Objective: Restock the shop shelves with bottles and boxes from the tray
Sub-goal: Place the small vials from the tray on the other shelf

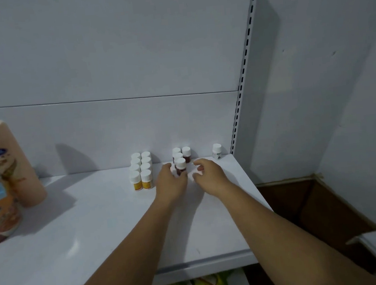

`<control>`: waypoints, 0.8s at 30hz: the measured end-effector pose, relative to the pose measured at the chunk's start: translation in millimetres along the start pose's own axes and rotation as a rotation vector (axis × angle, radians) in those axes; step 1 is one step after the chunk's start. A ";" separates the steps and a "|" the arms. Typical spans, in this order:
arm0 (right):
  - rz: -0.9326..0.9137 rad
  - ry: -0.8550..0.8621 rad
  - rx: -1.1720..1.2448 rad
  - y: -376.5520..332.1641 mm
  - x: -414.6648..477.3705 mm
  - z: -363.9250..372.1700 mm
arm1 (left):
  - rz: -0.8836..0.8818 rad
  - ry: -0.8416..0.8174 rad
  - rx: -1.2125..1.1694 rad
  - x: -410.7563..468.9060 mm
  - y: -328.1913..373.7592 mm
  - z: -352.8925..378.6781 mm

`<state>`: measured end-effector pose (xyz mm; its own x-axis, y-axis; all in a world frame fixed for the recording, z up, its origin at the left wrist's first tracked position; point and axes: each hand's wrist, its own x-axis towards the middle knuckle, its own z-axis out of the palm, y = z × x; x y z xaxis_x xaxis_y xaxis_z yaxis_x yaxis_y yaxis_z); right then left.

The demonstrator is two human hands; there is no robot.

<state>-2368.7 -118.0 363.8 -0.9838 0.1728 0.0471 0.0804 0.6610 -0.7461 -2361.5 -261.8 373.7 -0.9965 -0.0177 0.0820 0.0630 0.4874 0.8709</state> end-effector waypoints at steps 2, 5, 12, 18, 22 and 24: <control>-0.033 -0.002 -0.041 -1.5 -28.4 -11.0 | 0.150 -0.067 0.070 -17.1 3.8 -13.6; -0.094 0.000 -0.224 -8.9 -78.0 -30.6 | 0.391 -0.083 0.275 -41.5 -1.3 -34.0; -0.208 0.054 -0.496 -12.3 -181.0 -56.8 | 0.591 -0.080 0.684 -110.9 4.8 -69.3; -0.274 0.076 -0.470 10.5 -273.3 -64.4 | 0.603 -0.084 0.735 -207.0 4.1 -63.9; -0.321 0.022 -0.440 42.3 -347.2 -63.8 | 0.555 -0.099 0.729 -293.9 0.5 -45.7; -0.328 0.008 -0.429 63.7 -381.8 -62.2 | 0.523 -0.090 0.723 -335.7 -5.0 -33.9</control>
<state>-1978.1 -96.4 339.6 -0.9671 -0.0887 0.2383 -0.1715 0.9196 -0.3534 -2025.5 -287.9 358.3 -0.8527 0.4148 0.3176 0.4903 0.8454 0.2121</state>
